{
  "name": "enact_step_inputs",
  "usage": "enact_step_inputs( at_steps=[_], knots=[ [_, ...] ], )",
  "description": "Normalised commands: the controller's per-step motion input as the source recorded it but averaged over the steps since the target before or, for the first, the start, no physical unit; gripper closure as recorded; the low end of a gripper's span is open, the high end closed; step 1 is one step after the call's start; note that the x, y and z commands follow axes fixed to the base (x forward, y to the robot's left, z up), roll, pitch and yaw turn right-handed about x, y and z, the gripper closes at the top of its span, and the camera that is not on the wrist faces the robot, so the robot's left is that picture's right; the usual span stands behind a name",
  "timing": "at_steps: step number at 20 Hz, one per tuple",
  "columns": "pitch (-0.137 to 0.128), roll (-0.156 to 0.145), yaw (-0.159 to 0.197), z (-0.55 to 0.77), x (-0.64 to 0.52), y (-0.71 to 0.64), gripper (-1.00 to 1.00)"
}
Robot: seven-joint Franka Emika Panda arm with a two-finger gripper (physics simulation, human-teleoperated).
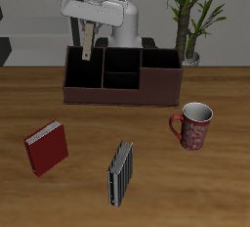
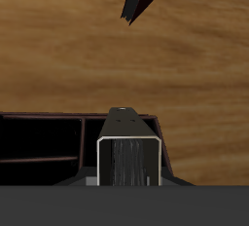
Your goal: Place the yellow book into the back desk caddy's left compartment
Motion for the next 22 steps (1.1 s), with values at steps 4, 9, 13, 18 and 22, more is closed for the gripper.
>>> enact_step_inputs(
  at_steps=[4, 9, 13, 18, 22],
  knots=[
    [0.002, -0.018, 0.018, -0.05, -0.12, -0.03, 1.00],
    [0.031, -0.014, -0.003, -0.17, -0.02, -0.06, 1.00],
    [0.047, -0.009, -0.023, -0.25, 0.07, -0.03, 1.00],
    [0.030, 0.004, -0.017, -0.19, 0.02, 0.02, 1.00],
    [0.022, 0.003, -0.007, -0.11, 0.01, 0.01, 1.00]
  ],
)
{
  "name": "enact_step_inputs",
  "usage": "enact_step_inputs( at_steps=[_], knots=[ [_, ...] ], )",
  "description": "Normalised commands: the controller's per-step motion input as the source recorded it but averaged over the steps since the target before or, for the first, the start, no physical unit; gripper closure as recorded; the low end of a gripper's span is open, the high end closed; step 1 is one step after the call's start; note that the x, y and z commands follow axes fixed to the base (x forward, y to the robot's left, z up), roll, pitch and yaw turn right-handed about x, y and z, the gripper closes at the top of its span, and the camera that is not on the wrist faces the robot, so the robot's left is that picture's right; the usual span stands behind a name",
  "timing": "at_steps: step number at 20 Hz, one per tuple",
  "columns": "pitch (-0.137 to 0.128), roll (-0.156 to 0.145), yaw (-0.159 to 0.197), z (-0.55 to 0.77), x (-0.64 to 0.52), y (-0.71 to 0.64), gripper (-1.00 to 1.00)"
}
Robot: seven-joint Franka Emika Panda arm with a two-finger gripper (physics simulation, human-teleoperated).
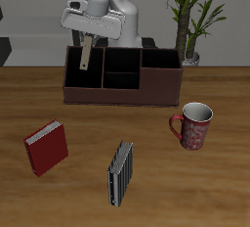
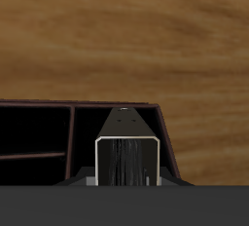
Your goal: Place the yellow book into the back desk caddy's left compartment
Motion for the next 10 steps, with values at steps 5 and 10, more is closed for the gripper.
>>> enact_step_inputs(
  at_steps=[5, 10],
  knots=[
    [0.028, 0.004, -0.021, -0.16, 0.01, 0.02, 1.00],
    [0.024, 0.009, -0.009, -0.17, -0.02, 0.00, 1.00]
  ],
)
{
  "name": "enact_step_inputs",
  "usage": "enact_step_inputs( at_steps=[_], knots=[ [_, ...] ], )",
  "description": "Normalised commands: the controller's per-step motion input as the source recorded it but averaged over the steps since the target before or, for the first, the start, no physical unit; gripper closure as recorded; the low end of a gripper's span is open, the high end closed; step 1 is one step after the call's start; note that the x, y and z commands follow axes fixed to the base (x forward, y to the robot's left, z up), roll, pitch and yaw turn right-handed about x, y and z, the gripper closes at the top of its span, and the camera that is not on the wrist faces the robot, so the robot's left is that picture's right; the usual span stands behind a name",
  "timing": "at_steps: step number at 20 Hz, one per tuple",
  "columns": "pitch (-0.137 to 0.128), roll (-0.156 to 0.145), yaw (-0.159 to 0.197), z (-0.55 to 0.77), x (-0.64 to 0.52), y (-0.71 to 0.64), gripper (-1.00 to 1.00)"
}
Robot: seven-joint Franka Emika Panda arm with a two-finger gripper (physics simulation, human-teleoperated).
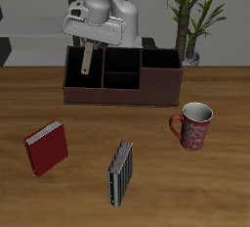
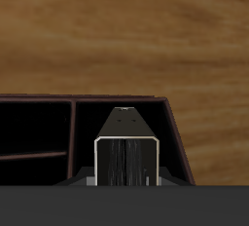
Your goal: Place the yellow book into the back desk caddy's left compartment
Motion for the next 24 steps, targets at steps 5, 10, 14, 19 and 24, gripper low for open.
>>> enact_step_inputs(
  at_steps=[5, 10, 14, 19, 24],
  knots=[
    [0.036, -0.008, -0.016, -0.25, 0.01, -0.03, 1.00],
    [0.028, 0.006, -0.004, -0.18, 0.06, 0.02, 1.00],
    [0.034, 0.010, -0.005, -0.22, 0.11, 0.02, 1.00],
    [0.011, 0.009, -0.010, -0.18, 0.04, 0.02, 1.00],
    [0.017, 0.004, 0.006, -0.19, 0.06, 0.01, 1.00]
  ],
)
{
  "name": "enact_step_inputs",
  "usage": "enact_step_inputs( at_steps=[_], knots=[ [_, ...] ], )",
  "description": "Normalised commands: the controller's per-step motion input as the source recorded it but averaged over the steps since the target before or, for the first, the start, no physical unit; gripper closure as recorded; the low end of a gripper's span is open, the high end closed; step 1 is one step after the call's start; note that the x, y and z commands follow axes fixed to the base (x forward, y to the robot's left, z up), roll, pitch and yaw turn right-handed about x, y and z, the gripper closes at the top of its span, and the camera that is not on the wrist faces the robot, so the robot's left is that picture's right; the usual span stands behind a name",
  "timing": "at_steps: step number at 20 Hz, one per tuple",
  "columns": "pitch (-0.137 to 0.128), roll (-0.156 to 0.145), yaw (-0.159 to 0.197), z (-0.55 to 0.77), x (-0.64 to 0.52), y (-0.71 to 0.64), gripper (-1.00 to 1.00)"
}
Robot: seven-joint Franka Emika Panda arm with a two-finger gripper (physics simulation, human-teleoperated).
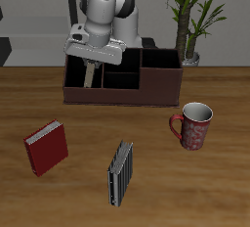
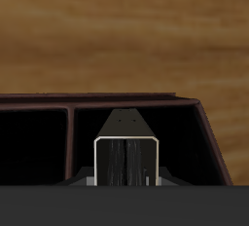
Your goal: Place the yellow book into the back desk caddy's left compartment
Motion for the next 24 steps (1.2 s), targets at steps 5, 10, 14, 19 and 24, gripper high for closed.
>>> enact_step_inputs(
  at_steps=[5, 10, 14, 19, 24],
  knots=[
    [0.028, 0.019, 0.004, -0.19, 0.04, 0.02, 1.00],
    [0.036, -0.004, -0.007, -0.18, 0.03, -0.02, 1.00],
    [0.067, 0.027, -0.052, -0.18, 0.04, -0.06, -1.00],
    [0.015, -0.012, 0.006, -0.01, 0.02, -0.05, -1.00],
    [-0.031, 0.014, 0.024, 0.17, 0.02, 0.02, -1.00]
  ],
)
